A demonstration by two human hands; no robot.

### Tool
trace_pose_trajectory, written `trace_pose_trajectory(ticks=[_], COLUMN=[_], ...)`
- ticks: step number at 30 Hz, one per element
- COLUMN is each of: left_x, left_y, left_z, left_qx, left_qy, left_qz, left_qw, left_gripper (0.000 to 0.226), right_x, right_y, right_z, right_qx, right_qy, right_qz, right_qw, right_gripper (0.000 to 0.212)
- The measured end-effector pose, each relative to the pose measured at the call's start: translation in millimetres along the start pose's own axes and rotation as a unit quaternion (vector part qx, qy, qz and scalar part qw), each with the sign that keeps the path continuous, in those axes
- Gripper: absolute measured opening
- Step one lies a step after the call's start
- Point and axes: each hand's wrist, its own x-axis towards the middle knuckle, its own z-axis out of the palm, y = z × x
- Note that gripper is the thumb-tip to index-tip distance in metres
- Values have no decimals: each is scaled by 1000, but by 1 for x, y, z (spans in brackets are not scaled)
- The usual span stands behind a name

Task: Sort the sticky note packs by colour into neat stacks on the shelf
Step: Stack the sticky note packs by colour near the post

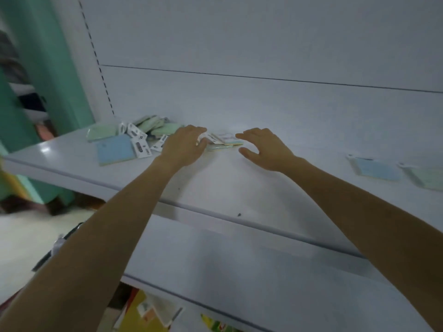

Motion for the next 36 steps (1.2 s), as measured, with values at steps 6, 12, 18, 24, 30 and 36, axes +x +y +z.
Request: trace_pose_trajectory(ticks=[6, 12, 18, 24, 30, 36], left_x=[22, 60, 80, 86, 81, 80], left_y=[-62, -75, -80, -76, -75, -60], left_z=[-2, 10, 23, 25, 32, 38], left_qx=[33, 19, -15, -7, -14, -16], left_qy=[-50, -142, -225, -229, -194, -213], left_qz=[-7, 26, 83, 149, 188, 204], left_qw=[998, 989, 971, 962, 963, 955], left_gripper=[45, 58, 61, 66, 44, 54], right_x=[53, 88, 98, 89, 61, 21], right_y=[-9, 12, 19, 15, 10, 7], right_z=[30, 46, 55, 53, 42, 34], right_qx=[-4, 20, 79, 56, 60, 41], right_qy=[-42, -90, -97, -55, -48, 8], right_qz=[7, 38, 76, 90, 149, 227], right_qw=[999, 995, 989, 993, 986, 973], right_gripper=[62, 64, 62, 46, 47, 40])
